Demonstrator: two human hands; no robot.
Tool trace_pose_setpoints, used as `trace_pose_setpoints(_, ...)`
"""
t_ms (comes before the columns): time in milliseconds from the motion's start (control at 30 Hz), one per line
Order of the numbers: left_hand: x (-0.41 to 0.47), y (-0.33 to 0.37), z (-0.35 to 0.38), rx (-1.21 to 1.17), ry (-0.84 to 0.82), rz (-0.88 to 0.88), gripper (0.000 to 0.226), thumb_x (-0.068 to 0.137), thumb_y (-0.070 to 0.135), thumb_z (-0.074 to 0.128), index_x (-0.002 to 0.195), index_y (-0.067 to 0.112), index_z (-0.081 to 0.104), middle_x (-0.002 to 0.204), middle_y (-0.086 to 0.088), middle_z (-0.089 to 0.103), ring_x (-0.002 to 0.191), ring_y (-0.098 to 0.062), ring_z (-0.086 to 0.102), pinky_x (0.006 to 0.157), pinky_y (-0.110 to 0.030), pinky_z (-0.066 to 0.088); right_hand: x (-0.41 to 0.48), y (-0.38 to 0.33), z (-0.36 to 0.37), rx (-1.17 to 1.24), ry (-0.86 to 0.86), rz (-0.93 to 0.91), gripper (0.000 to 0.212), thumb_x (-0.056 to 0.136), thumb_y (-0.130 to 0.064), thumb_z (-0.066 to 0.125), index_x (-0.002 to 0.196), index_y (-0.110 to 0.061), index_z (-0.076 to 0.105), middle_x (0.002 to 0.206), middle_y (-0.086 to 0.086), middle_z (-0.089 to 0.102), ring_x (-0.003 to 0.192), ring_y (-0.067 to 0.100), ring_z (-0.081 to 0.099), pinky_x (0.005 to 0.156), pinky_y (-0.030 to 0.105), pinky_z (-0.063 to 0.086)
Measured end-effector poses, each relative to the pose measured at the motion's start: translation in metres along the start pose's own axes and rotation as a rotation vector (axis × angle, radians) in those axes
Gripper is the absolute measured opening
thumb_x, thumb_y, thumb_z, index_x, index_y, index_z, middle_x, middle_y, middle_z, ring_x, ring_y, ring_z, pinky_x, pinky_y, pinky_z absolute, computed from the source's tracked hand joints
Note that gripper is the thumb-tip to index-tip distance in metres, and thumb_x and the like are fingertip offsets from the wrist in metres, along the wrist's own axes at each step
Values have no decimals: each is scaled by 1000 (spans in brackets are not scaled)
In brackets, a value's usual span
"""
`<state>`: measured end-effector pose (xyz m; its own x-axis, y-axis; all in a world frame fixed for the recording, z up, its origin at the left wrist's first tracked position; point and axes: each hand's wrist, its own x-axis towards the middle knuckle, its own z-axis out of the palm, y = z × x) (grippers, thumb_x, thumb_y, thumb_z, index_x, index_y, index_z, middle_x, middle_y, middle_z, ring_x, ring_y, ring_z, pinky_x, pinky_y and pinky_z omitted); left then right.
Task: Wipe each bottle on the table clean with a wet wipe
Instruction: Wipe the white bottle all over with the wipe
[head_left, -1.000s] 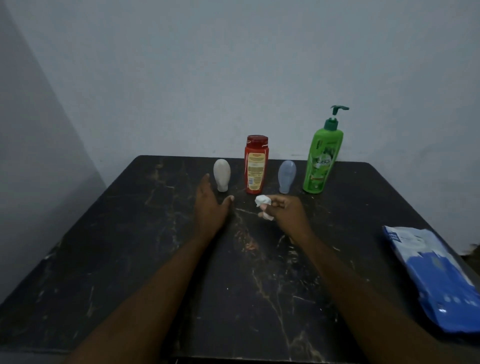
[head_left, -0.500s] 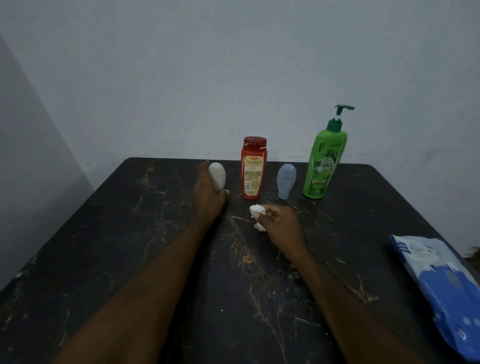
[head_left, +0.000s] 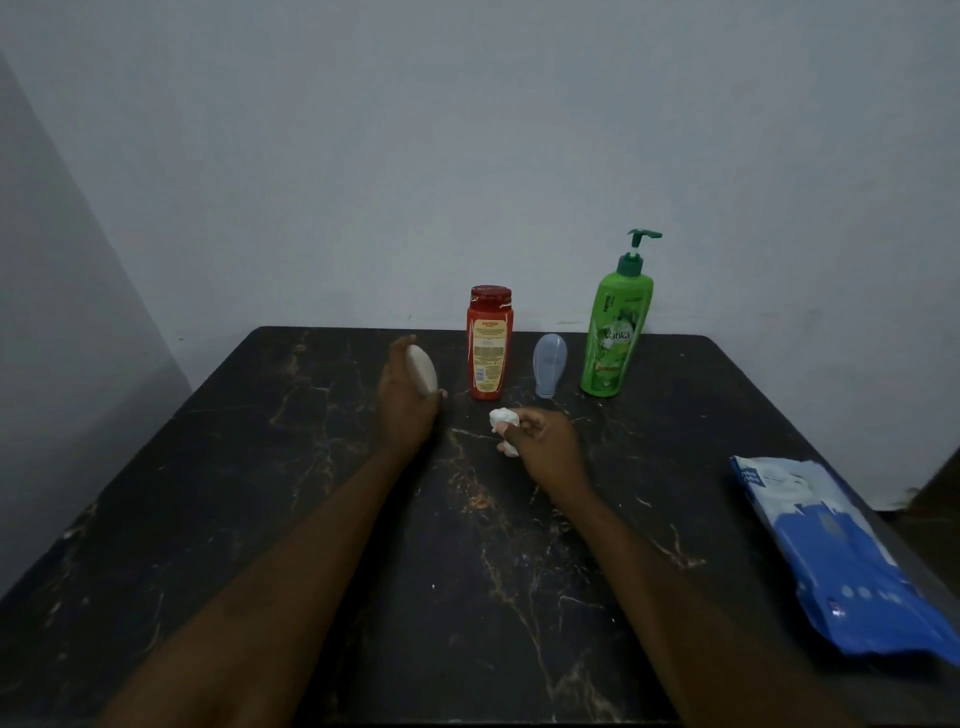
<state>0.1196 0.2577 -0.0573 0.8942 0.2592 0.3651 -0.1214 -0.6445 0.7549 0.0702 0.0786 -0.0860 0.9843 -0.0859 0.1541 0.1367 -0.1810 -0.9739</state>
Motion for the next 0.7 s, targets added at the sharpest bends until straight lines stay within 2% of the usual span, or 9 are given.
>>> trace_pose_setpoints(100,-30,7,-16,-104,-38,-94,91,76,22,88,144,36,28,148,-8,47,132,-32,52,100,-54,54,-17,-3,-10,-19,11,3,14,89,-21,71,102,-15,75,88,-8,74,78,6,70,63,15,54)
trace_pose_setpoints(200,-69,16,-28,-200,-109,-182,91,72,27,91,140,35,31,144,-7,48,126,-27,52,95,-52,56,-46,-4,-24,8,-15,29,16,89,-20,72,105,-17,75,93,-9,74,84,5,70,65,14,51)
trace_pose_setpoints(300,-109,28,-34,-384,-206,-218,82,69,20,93,127,37,36,128,0,49,105,-14,55,69,-42,64,-85,-2,-38,62,-26,30,20,89,-15,71,106,-25,73,92,-9,76,85,5,72,69,19,54)
trace_pose_setpoints(367,-132,34,-35,-495,-278,-228,76,69,16,92,120,37,40,119,6,50,99,-14,57,61,-36,63,-109,0,-47,84,-19,18,26,90,-14,71,114,-25,72,97,-7,76,89,8,72,73,24,58)
trace_pose_setpoints(467,-160,36,-29,-549,-351,-146,75,67,25,95,124,36,47,122,9,55,109,-17,61,70,-41,64,-134,-1,-60,97,-23,-10,32,91,-16,69,122,-22,69,105,-7,75,95,11,71,77,28,60)
trace_pose_setpoints(533,-173,35,-23,-476,-376,-51,87,64,39,95,137,42,48,138,14,53,125,-16,56,93,-45,58,-146,-1,-63,93,-29,-18,30,92,-16,69,121,-19,70,104,-4,76,93,12,72,75,27,60)
trace_pose_setpoints(600,-183,39,-20,-438,-408,13,98,69,35,93,151,39,39,151,18,42,137,-9,44,111,-36,44,-155,0,-63,62,-12,-19,28,92,-14,69,119,-17,70,103,-2,75,89,12,73,71,25,60)
trace_pose_setpoints(633,-186,42,-19,-427,-416,15,101,71,32,92,154,37,34,152,16,40,138,-7,41,111,-32,40,-158,1,-62,44,7,-15,27,92,-13,68,119,-16,70,103,-2,75,88,11,73,71,24,59)
trace_pose_setpoints(700,-190,46,-18,-400,-403,-3,99,70,31,93,148,35,31,144,9,49,130,-12,50,101,-29,45,-160,5,-62,23,49,-7,25,92,-15,68,117,-18,71,99,-3,75,85,12,73,71,27,60)
